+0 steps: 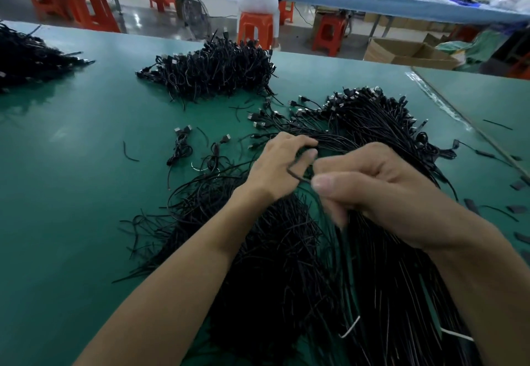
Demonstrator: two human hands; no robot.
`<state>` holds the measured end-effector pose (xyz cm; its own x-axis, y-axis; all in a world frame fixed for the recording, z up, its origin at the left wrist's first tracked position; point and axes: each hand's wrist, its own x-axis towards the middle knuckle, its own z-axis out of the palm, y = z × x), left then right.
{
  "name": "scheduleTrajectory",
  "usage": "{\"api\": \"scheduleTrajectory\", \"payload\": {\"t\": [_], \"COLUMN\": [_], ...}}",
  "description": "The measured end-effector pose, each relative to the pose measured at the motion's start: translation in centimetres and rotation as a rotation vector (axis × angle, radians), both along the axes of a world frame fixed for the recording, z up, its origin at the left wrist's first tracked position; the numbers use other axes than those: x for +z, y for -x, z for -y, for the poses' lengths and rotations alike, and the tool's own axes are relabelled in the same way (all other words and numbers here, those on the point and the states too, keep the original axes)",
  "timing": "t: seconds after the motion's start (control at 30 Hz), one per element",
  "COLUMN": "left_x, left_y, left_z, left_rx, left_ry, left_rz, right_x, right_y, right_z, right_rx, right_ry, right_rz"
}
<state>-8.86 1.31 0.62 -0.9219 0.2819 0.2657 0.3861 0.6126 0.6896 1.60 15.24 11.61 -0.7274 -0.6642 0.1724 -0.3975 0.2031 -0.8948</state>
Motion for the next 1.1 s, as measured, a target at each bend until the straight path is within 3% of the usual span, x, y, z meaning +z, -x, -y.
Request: {"api": "scheduleTrajectory", "payload": {"t": [0.1, 0.2, 0.27, 0.33, 0.4, 0.47, 0.5, 0.6, 0.7, 0.83, 0.9, 1.0, 1.1], "left_x": [-0.2, 0.9, 1.8, 2.8, 3.8, 4.8, 5.1, 5.6, 5.8, 5.3, 4.5, 3.6, 3.2], "left_y": [0.9, 1.5, 1.5, 0.8, 0.1, -0.9, -1.3, -2.5, -3.7, -4.8, -5.2, -5.8, -6.1], "left_z": [1.0, 3.7, 5.6, 6.8, 7.4, 7.3, 7.0, 5.2, 4.0, 4.4, 5.0, 5.6, 6.0], "left_rx": [0.222, 0.558, 0.616, 0.552, 0.393, 0.209, 0.136, 0.014, -0.081, -0.199, -0.235, -0.274, -0.298], "left_ry": [-0.295, -0.693, -0.666, -0.492, -0.33, -0.104, -0.003, 0.144, 0.077, 0.0, 0.038, 0.059, -0.036], "left_rz": [0.067, 0.01, -0.16, -0.267, -0.233, -0.131, -0.084, -0.018, 0.042, 0.166, 0.22, 0.259, 0.224], "right_x": [0.0, -1.3, -2.6, -4.2, -5.5, -6.3, -6.5, -6.4, -6.5, -7.0, -6.9, -7.2, -7.4], "right_y": [0.4, 2.2, 3.6, 4.8, 5.1, 4.8, 4.5, 3.9, 3.8, 3.5, 2.8, 2.4, 2.7], "right_z": [-2.1, -5.1, -7.0, -8.7, -8.9, -7.6, -6.7, -3.3, -1.4, -1.3, -1.1, -0.8, -0.3], "right_rx": [-0.081, -0.495, -0.794, -0.966, -0.943, -0.849, -0.783, -0.613, -0.585, -0.651, -0.671, -0.465, -0.296], "right_ry": [0.245, 0.258, 0.068, -0.348, -0.74, -0.968, -0.953, -0.611, -0.433, -0.65, -0.562, -0.436, -0.416], "right_rz": [0.06, 0.024, -0.035, -0.115, -0.081, -0.028, -0.01, -0.003, -0.033, -0.144, -0.309, -0.527, -0.417]}}
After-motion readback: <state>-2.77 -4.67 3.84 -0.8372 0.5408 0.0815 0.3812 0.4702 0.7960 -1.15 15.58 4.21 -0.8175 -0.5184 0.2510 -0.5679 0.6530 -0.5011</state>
